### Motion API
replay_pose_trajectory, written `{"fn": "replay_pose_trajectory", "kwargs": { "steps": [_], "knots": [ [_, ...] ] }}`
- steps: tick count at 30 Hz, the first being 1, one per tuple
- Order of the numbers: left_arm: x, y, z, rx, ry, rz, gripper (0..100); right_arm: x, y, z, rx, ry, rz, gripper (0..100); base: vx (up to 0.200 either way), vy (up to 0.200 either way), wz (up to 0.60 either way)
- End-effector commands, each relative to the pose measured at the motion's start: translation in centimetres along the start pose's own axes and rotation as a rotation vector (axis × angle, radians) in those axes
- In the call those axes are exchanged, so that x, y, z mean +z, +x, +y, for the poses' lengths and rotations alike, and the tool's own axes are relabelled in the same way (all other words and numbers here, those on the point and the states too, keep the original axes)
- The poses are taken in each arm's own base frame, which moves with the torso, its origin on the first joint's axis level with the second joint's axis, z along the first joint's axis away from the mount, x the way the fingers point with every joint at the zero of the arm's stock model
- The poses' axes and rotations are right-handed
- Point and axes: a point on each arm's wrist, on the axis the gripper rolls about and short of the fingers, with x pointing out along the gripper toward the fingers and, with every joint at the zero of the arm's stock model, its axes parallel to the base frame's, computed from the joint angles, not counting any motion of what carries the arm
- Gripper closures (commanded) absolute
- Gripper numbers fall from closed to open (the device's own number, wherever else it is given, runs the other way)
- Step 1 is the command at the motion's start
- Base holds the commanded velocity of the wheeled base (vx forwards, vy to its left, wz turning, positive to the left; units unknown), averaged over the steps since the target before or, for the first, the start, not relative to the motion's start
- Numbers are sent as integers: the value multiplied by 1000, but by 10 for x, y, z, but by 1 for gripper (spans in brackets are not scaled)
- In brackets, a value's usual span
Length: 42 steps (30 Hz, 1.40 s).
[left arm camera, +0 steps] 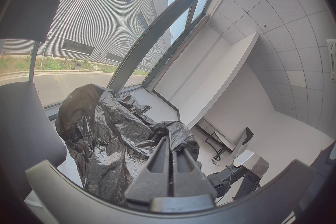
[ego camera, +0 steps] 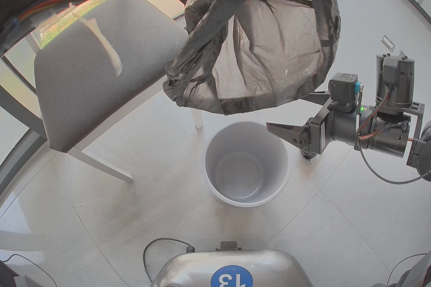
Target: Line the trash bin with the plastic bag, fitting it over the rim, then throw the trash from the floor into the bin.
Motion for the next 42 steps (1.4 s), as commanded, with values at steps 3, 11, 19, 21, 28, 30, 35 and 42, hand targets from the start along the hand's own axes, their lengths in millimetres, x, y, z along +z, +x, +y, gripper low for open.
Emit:
{"fn": "replay_pose_trajectory", "kwargs": {
  "steps": [3,11,19,21,28,30,35,42],
  "knots": [
    [2,0,-3,-10,-20,-7,100,15,8,-8,-29,-4,-73,0,0,0,0],
    [-1,2,-2,-9,-30,1,100,22,8,-6,-45,19,-110,0,0,0,0],
    [-1,2,-4,-15,-33,-1,100,20,10,-5,-43,19,-115,100,0,0,0],
    [0,2,-5,-19,-35,-3,100,21,10,-5,-44,17,-121,100,0,0,0],
    [-2,4,-4,-19,-37,-5,100,21,10,-5,-44,17,-119,100,0,0,0],
    [-3,4,-4,-18,-39,0,100,20,10,-5,-45,18,-116,100,0,0,0],
    [-12,11,0,-6,-63,27,100,14,7,-4,-76,23,-92,100,0,0,0],
    [-42,24,10,31,-81,120,100,-14,-33,2,-85,33,-21,100,0,0,0]
  ]
}}
